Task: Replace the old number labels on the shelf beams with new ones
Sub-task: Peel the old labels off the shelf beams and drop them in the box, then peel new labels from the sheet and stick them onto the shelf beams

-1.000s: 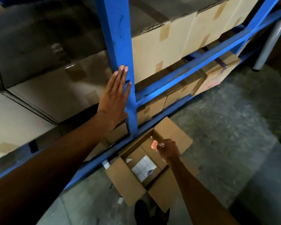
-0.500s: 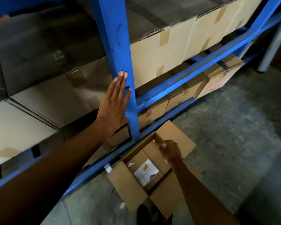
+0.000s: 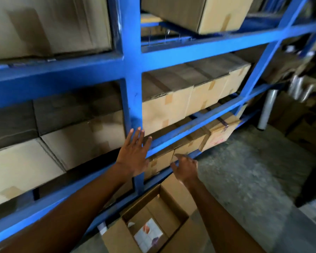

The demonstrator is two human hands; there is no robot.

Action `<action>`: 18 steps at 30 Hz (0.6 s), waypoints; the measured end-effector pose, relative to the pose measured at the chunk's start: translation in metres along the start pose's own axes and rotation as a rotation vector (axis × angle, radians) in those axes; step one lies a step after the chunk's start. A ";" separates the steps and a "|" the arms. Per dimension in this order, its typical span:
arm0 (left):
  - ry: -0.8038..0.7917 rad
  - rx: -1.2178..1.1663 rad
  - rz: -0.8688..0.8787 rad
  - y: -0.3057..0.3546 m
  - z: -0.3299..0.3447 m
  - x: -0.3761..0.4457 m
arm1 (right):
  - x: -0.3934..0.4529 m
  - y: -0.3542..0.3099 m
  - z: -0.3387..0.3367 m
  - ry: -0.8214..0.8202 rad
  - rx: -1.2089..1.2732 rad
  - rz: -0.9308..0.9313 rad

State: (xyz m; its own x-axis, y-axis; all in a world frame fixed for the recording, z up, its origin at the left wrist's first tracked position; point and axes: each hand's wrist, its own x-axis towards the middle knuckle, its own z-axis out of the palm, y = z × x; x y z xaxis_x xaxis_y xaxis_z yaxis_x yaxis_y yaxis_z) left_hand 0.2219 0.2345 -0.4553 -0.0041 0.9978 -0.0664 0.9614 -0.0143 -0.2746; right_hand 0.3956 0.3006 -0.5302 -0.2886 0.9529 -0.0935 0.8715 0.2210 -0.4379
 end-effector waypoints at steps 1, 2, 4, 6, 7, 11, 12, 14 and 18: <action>0.028 -0.034 0.015 0.006 -0.008 0.001 | -0.003 0.001 -0.013 0.034 -0.059 -0.021; 0.056 -0.062 0.035 0.015 -0.018 0.004 | -0.008 0.005 -0.028 0.068 -0.104 -0.030; 0.098 -0.121 0.081 0.035 -0.035 0.011 | -0.016 0.019 -0.053 0.118 -0.139 -0.025; 0.131 -0.172 0.148 0.067 -0.048 0.019 | -0.032 0.045 -0.082 0.188 -0.144 0.012; 0.157 -0.208 0.195 0.089 -0.056 0.024 | -0.044 0.064 -0.097 0.222 -0.154 0.045; 0.250 -0.371 0.398 0.186 -0.074 0.032 | -0.103 0.143 -0.144 0.313 -0.160 0.221; 0.262 -0.403 0.464 0.218 -0.081 0.031 | -0.125 0.168 -0.154 0.339 -0.151 0.283; 0.247 -0.456 0.554 0.272 -0.092 0.024 | -0.163 0.208 -0.169 0.381 -0.142 0.383; 0.163 -0.507 0.764 0.390 -0.103 -0.003 | -0.255 0.292 -0.191 0.428 -0.127 0.657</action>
State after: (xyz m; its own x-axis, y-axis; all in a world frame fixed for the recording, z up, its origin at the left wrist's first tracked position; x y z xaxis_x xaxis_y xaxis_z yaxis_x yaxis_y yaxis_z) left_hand 0.6248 0.2321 -0.4635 0.6809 0.7269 0.0894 0.6929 -0.6789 0.2429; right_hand 0.8000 0.1617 -0.4635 0.4554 0.8879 0.0656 0.8565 -0.4168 -0.3045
